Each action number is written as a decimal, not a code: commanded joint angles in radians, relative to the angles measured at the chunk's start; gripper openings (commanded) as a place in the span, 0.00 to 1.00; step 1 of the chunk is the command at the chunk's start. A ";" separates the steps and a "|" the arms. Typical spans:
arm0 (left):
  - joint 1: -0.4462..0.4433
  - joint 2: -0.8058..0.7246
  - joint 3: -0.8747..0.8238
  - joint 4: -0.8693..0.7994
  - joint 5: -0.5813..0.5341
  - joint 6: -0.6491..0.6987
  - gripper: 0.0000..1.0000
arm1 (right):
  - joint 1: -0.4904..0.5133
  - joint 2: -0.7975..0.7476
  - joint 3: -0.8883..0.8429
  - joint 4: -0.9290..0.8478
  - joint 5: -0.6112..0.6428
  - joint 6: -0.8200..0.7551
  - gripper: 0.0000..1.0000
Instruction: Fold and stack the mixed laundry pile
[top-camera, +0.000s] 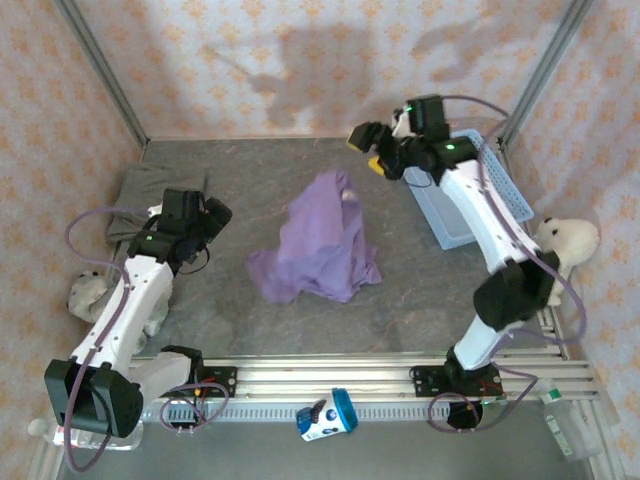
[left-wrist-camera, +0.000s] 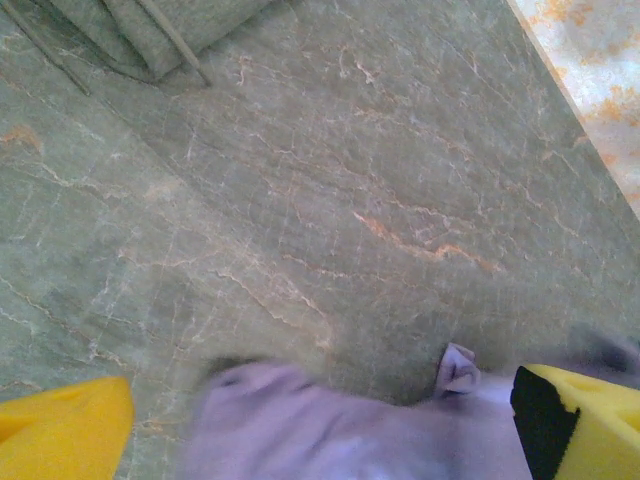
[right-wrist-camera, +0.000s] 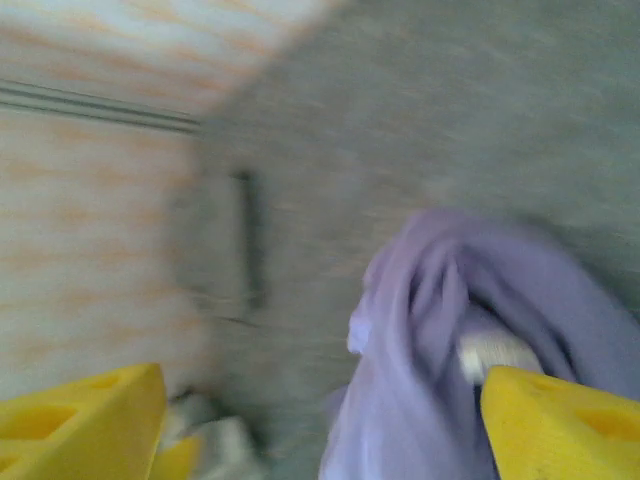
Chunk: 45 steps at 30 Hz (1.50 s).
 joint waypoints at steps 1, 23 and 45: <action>-0.042 0.002 -0.027 0.022 0.081 0.043 0.98 | 0.018 -0.037 -0.139 -0.093 0.122 -0.097 0.83; -0.460 0.609 0.118 0.102 -0.028 0.046 0.72 | 0.111 -0.221 -0.643 0.106 0.127 -0.019 0.71; -0.470 0.608 0.177 0.029 -0.099 0.036 0.02 | 0.111 -0.241 -0.726 0.112 0.128 -0.062 0.68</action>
